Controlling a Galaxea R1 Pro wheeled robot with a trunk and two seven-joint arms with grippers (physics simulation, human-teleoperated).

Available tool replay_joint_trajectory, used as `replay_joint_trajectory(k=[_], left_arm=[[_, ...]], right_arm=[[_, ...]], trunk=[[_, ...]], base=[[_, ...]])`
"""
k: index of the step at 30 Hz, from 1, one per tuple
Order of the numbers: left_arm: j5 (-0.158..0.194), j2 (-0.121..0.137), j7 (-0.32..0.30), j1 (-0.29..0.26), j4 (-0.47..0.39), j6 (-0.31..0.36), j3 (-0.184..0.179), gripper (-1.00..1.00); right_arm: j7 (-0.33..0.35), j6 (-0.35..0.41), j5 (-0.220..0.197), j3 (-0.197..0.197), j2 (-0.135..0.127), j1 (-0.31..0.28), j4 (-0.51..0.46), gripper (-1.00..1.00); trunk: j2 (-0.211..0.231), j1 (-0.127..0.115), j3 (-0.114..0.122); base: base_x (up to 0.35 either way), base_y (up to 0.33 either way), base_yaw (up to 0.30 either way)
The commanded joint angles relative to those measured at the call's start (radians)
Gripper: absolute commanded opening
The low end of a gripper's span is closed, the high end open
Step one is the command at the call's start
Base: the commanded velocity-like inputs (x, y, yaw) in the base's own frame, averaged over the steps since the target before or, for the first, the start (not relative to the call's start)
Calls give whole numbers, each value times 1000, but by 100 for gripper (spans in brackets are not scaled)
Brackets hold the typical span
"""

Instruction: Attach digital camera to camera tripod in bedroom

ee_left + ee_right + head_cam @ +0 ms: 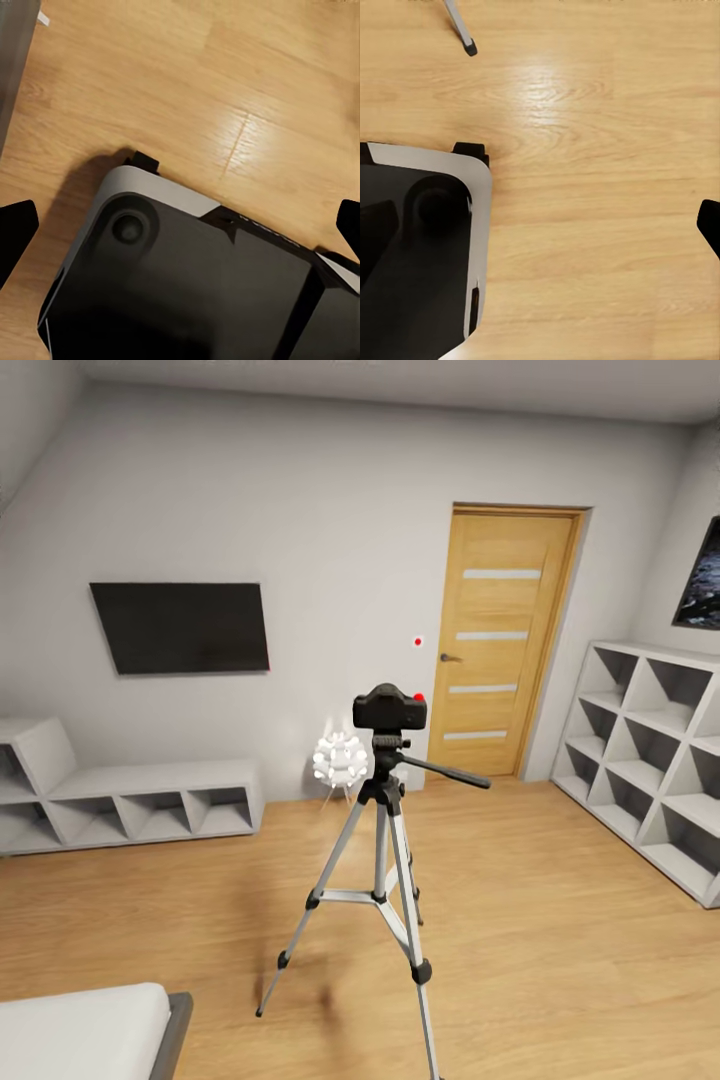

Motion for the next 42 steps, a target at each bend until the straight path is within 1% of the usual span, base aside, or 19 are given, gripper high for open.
replay_joint_trajectory(k=[1, 7, 42], left_arm=[[7, 0, 3, 0, -1, -1, -9, 100], [6, 0, 3, 0, -1, -1, -9, 100], [6, 0, 3, 0, -1, -1, -9, 100]], right_arm=[[1, -7, 8, 2, 0, 0, 3, 100], [0, -9, 9, 2, 1, 8, 3, 100], [-1, -7, 9, 2, 1, 10, 3, 100]], trunk=[[-1, 0, 1], [-1, 0, 10], [-1, 0, 66]], base=[[0, 0, 0], [0, 0, 0], [0, 0, 0]])
